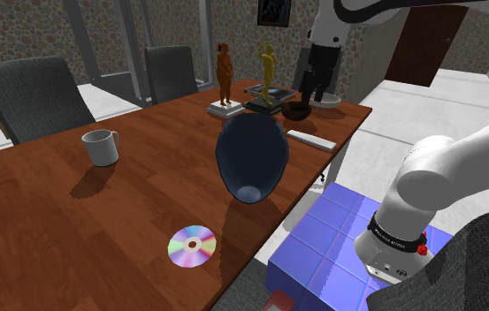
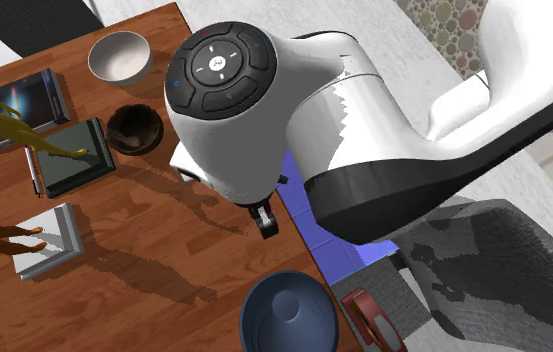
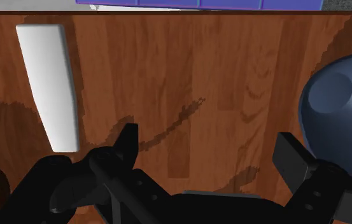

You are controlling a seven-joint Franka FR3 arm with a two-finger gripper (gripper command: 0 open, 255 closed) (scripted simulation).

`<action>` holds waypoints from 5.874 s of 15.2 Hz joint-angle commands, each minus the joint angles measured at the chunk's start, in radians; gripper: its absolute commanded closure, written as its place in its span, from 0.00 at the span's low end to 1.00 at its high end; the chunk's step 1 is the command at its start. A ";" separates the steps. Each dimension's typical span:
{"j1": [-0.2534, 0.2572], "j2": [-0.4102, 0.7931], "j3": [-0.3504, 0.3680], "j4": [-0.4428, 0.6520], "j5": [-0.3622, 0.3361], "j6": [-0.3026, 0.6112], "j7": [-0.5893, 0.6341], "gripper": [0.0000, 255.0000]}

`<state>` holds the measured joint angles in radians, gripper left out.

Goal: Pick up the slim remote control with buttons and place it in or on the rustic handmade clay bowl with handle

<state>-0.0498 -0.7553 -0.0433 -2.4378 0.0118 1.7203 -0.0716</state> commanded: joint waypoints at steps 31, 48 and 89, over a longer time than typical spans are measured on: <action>-0.099 0.626 -0.351 -0.064 -0.099 0.658 -0.442 0.00; -0.100 0.605 -0.349 -0.054 -0.107 0.628 -0.436 1.00; -0.126 0.836 -0.397 0.639 0.013 0.150 -0.587 1.00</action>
<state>-0.1693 0.0415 -0.4334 -1.8472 0.0069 1.8828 -0.6399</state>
